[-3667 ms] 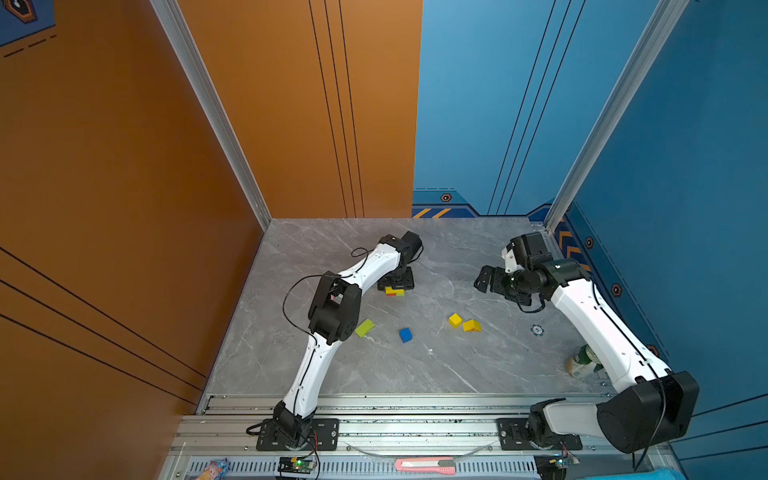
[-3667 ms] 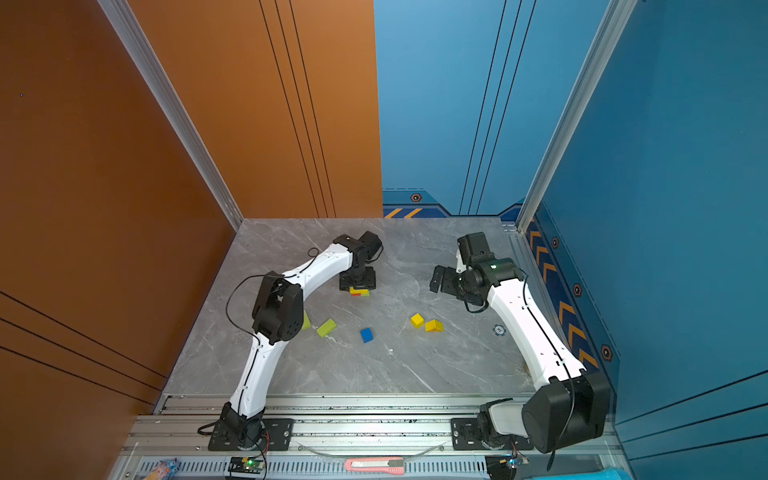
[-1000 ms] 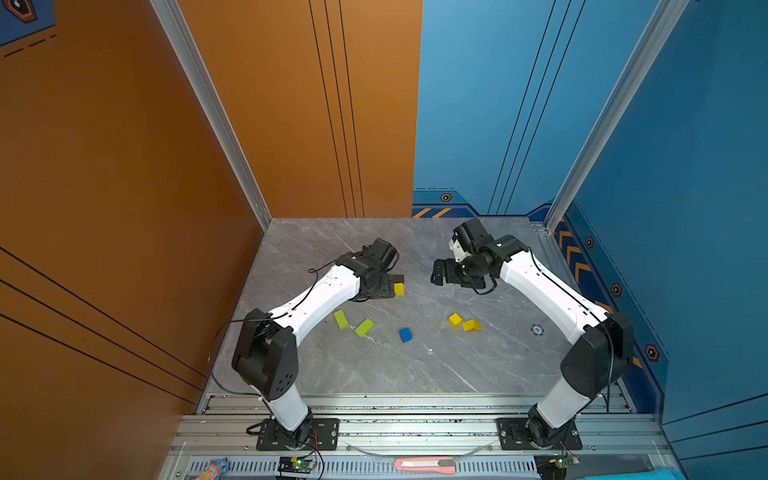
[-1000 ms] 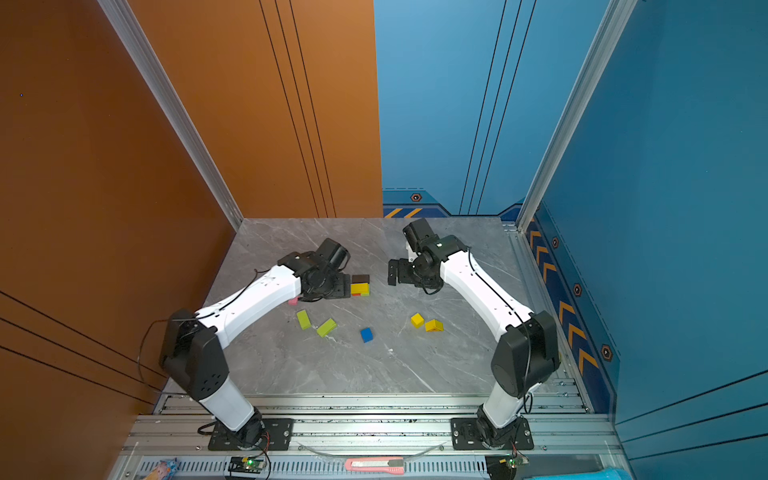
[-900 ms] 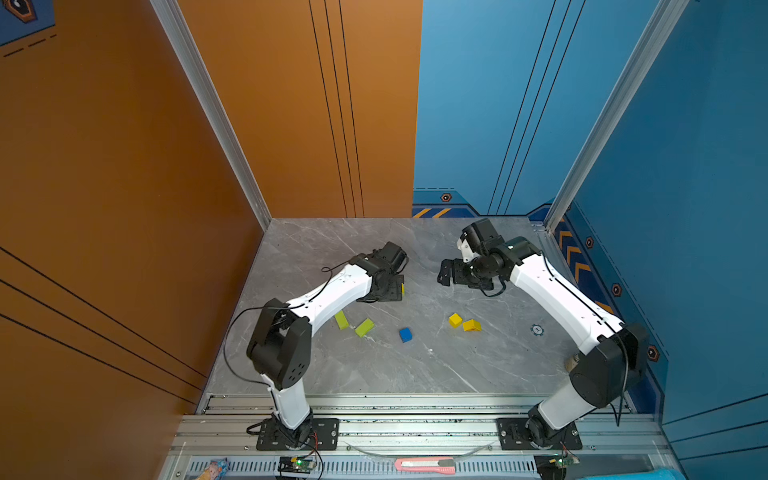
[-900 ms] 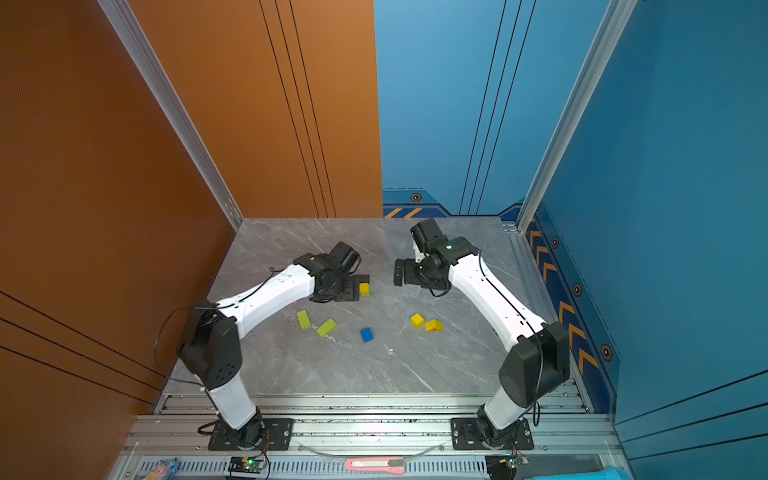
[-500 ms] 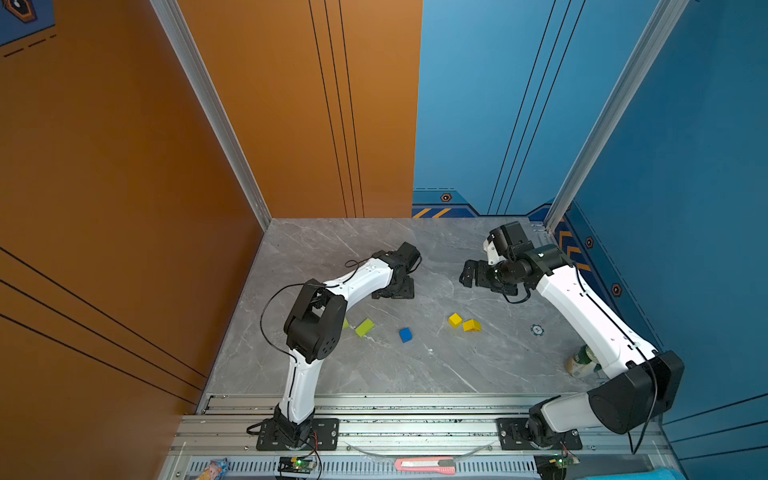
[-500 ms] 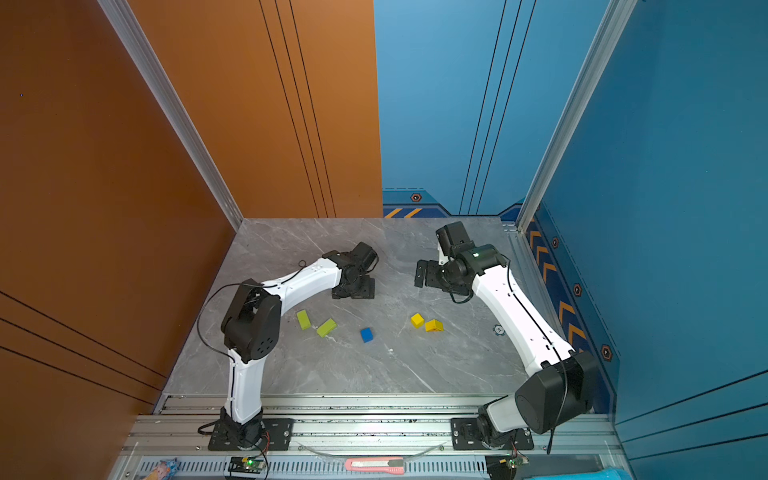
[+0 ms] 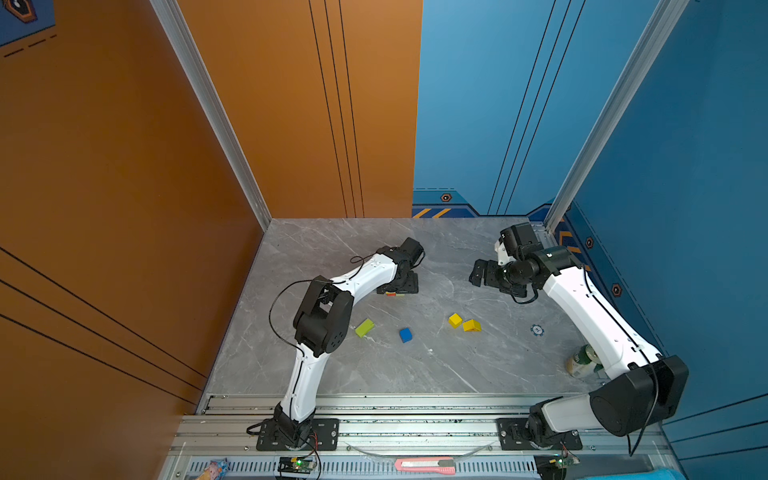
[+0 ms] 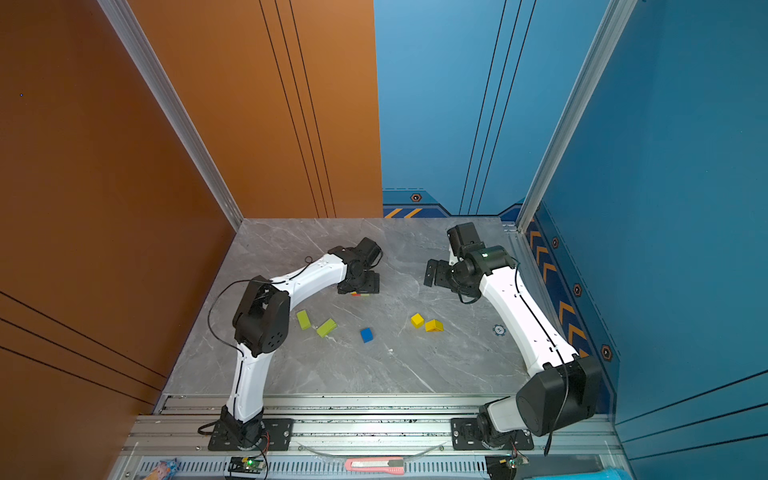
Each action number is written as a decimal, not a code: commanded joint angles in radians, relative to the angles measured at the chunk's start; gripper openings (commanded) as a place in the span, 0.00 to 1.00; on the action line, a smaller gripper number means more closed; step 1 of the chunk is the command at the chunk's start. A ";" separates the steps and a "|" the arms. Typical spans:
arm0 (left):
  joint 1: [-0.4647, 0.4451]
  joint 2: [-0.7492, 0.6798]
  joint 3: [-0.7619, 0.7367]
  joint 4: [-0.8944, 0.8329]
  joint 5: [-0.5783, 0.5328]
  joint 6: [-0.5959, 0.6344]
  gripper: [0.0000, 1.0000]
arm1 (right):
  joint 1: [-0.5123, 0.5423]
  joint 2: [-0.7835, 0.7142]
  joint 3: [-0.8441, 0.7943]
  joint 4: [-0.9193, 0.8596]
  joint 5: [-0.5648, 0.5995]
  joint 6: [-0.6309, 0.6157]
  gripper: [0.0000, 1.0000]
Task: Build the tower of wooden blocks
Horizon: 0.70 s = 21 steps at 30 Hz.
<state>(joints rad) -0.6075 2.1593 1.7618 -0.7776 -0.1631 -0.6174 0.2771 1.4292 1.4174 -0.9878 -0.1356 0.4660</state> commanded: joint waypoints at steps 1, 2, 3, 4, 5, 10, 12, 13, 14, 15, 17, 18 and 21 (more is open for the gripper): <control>0.008 0.025 0.026 -0.035 -0.002 0.014 0.87 | -0.009 -0.012 -0.014 -0.029 -0.009 -0.029 1.00; 0.008 0.026 0.027 -0.036 -0.003 0.014 0.87 | -0.011 -0.012 -0.011 -0.029 -0.009 -0.028 1.00; 0.008 0.029 0.032 -0.040 -0.009 0.015 0.88 | -0.011 -0.010 -0.009 -0.029 -0.012 -0.030 1.00; 0.008 0.032 0.038 -0.046 -0.012 0.015 0.87 | -0.013 -0.009 -0.009 -0.030 -0.013 -0.030 1.00; 0.008 0.033 0.042 -0.051 -0.014 0.016 0.88 | -0.012 -0.007 -0.009 -0.029 -0.012 -0.029 1.00; 0.009 0.025 0.050 -0.057 -0.024 0.024 0.88 | -0.014 -0.001 -0.006 -0.031 -0.015 -0.029 1.00; 0.009 0.021 0.054 -0.057 -0.024 0.028 0.87 | -0.014 0.001 -0.008 -0.032 -0.013 -0.029 1.00; 0.010 0.022 0.057 -0.057 -0.025 0.027 0.87 | -0.014 0.002 -0.007 -0.031 -0.014 -0.029 1.00; 0.010 0.021 0.057 -0.058 -0.021 0.030 0.87 | -0.015 0.004 -0.007 -0.031 -0.014 -0.029 1.00; 0.012 0.023 0.059 -0.057 -0.020 0.029 0.88 | -0.015 0.007 -0.005 -0.031 -0.013 -0.029 1.00; 0.015 0.025 0.061 -0.058 -0.016 0.029 0.88 | -0.015 0.009 -0.004 -0.030 -0.015 -0.027 1.00; 0.017 0.026 0.062 -0.058 -0.012 0.028 0.87 | -0.016 0.012 -0.002 -0.031 -0.015 -0.026 1.00; 0.020 0.034 0.067 -0.058 -0.006 0.030 0.87 | -0.016 0.015 -0.001 -0.031 -0.015 -0.026 1.00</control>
<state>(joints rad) -0.5968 2.1826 1.7973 -0.8047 -0.1677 -0.6025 0.2680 1.4322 1.4162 -0.9882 -0.1379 0.4591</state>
